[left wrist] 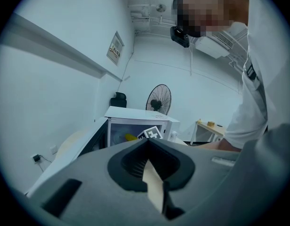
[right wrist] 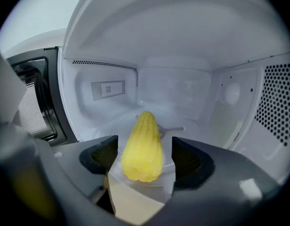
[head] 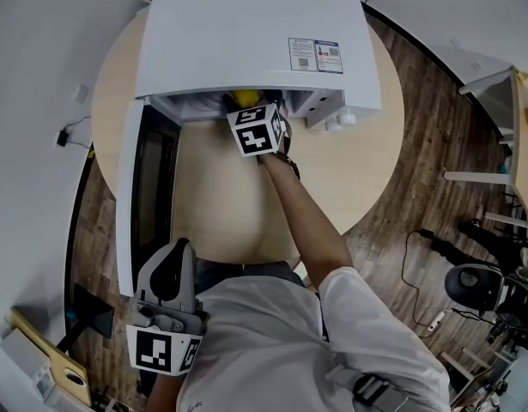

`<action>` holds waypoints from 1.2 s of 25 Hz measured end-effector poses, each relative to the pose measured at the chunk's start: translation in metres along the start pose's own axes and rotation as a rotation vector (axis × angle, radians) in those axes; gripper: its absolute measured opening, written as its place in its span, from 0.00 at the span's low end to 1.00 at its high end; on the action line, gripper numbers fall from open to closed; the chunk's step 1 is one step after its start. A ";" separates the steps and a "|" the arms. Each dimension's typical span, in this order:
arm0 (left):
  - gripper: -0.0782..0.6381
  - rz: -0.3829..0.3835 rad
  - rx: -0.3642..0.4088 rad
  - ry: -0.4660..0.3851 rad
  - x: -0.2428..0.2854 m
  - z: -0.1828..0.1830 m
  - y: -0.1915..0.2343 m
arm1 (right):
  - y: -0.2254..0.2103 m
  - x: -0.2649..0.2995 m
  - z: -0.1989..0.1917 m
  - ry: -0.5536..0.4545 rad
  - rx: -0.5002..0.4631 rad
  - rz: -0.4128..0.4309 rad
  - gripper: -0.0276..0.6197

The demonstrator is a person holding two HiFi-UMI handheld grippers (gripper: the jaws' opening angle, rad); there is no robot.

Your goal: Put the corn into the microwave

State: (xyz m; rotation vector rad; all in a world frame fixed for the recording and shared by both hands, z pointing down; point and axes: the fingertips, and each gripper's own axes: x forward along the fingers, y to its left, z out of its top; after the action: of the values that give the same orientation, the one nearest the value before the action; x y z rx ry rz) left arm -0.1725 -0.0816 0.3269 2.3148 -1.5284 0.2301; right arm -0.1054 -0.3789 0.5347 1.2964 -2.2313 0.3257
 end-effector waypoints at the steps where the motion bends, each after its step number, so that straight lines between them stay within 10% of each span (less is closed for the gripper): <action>1: 0.10 0.000 0.001 -0.002 0.000 0.000 -0.001 | 0.001 -0.003 0.000 -0.004 0.001 0.002 0.61; 30: 0.10 -0.013 0.005 -0.063 -0.008 0.004 -0.033 | 0.015 -0.099 0.006 -0.095 0.119 0.038 0.33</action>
State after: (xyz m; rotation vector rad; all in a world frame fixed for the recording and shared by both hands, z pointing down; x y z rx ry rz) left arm -0.1457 -0.0642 0.3137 2.3563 -1.5432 0.1588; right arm -0.0806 -0.3017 0.4749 1.3574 -2.3492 0.4248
